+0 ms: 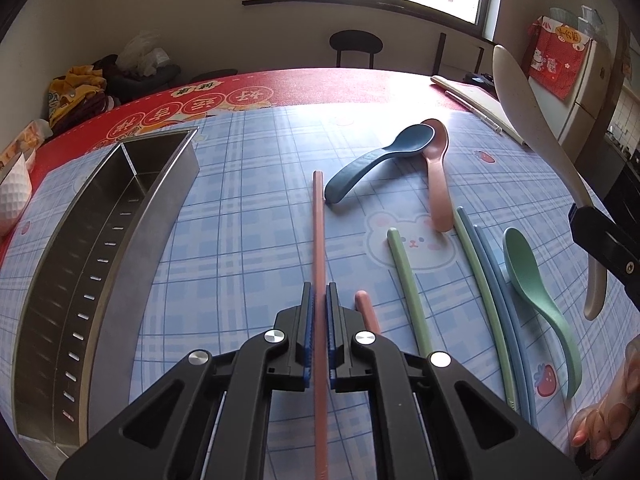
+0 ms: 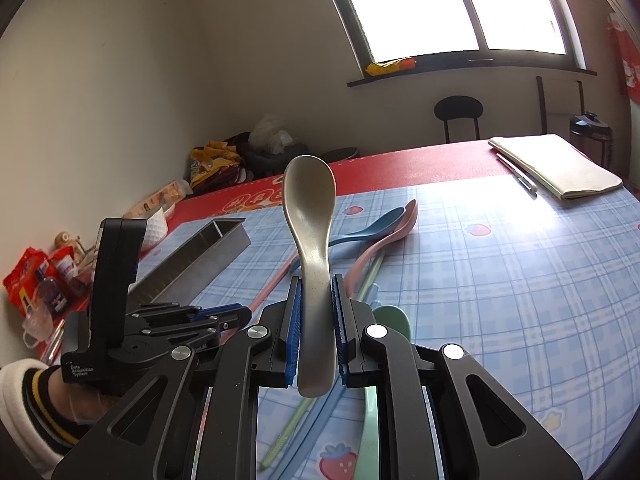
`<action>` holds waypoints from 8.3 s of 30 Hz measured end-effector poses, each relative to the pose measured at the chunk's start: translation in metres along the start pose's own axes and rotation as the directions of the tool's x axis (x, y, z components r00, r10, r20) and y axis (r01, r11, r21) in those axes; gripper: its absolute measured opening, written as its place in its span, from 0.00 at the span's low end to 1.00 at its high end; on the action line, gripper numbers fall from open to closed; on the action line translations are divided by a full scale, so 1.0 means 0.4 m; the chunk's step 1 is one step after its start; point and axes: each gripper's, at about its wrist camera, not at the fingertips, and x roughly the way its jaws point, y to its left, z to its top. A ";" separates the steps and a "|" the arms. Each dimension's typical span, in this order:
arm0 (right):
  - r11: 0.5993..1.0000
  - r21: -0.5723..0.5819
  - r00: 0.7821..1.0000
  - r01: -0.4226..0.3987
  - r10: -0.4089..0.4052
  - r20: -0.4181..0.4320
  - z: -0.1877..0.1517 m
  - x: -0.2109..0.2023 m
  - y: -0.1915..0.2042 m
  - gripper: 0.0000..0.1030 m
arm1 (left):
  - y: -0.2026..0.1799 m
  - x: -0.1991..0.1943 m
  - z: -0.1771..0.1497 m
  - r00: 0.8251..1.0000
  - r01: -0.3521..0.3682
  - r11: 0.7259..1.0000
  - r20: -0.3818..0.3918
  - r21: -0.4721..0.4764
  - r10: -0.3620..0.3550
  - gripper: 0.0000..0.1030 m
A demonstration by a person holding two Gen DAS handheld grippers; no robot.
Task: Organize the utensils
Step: 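Close the left gripper on the pink chopstick and lift it, then carry the pink chopstick into the steel caddy and open the left gripper, then lower the cream spoon into the steel caddy and open the right gripper, then move the left gripper to the second pink chopstick and close on it, then lift the pink chopstick with the left gripper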
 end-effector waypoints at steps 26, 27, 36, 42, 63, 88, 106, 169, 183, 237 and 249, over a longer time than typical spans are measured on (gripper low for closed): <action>1.000 0.011 1.000 -0.006 0.006 -0.001 0.000 -0.002 -0.002 0.14 | 0.258 -0.214 0.088 0.996 0.037 0.993 0.083 -0.112 -0.028 0.05; 1.000 0.015 1.000 -0.006 0.006 -0.002 0.001 -0.002 -0.004 0.14 | 0.277 -0.202 0.091 0.997 0.039 0.992 0.066 -0.121 -0.032 0.05; 1.000 0.009 1.000 -0.009 0.009 -0.005 0.002 0.003 -0.003 0.14 | 0.354 -0.099 0.060 0.998 0.035 0.988 -0.044 -0.150 -0.042 0.05; 1.000 0.010 1.000 -0.008 0.008 -0.006 0.002 0.004 -0.004 0.14 | 0.346 -0.090 0.071 0.997 0.044 0.990 -0.057 -0.137 -0.053 0.05; 0.999 0.048 1.000 -0.025 0.026 -0.009 0.003 0.006 -0.025 0.14 | 0.318 -0.120 0.077 0.998 0.057 0.993 -0.035 -0.107 -0.061 0.36; 0.990 0.049 0.980 0.135 -0.126 -0.151 0.000 0.068 -0.012 0.14 | 0.381 -0.313 -0.066 0.911 -0.032 0.996 0.412 0.081 -0.004 0.94; 0.988 0.057 0.931 0.145 -0.116 -0.347 0.119 0.215 0.258 0.14 | 0.414 -0.337 -0.086 0.911 0.031 0.999 0.410 0.022 -0.038 0.94; 0.989 -0.126 0.992 0.079 -0.091 -0.091 0.097 0.102 0.227 0.51 | 0.481 -0.333 -0.081 0.912 -0.047 0.982 0.394 -0.182 0.116 0.94; 0.973 -0.104 0.978 0.206 -0.207 0.006 0.025 -0.037 -0.019 0.51 | 0.102 -0.344 -0.094 0.964 0.077 0.997 0.255 -0.014 -0.071 0.63; 0.994 -0.011 0.994 0.110 -0.110 0.028 -0.007 -0.066 -0.066 0.51 | -0.022 -0.115 -0.123 0.985 0.169 0.984 -0.030 0.055 -0.168 0.17; 0.994 0.008 0.994 0.109 -0.109 0.028 -0.007 -0.068 -0.074 0.51 | 0.021 -0.114 -0.127 0.975 0.221 0.974 -0.016 -0.040 -0.222 0.06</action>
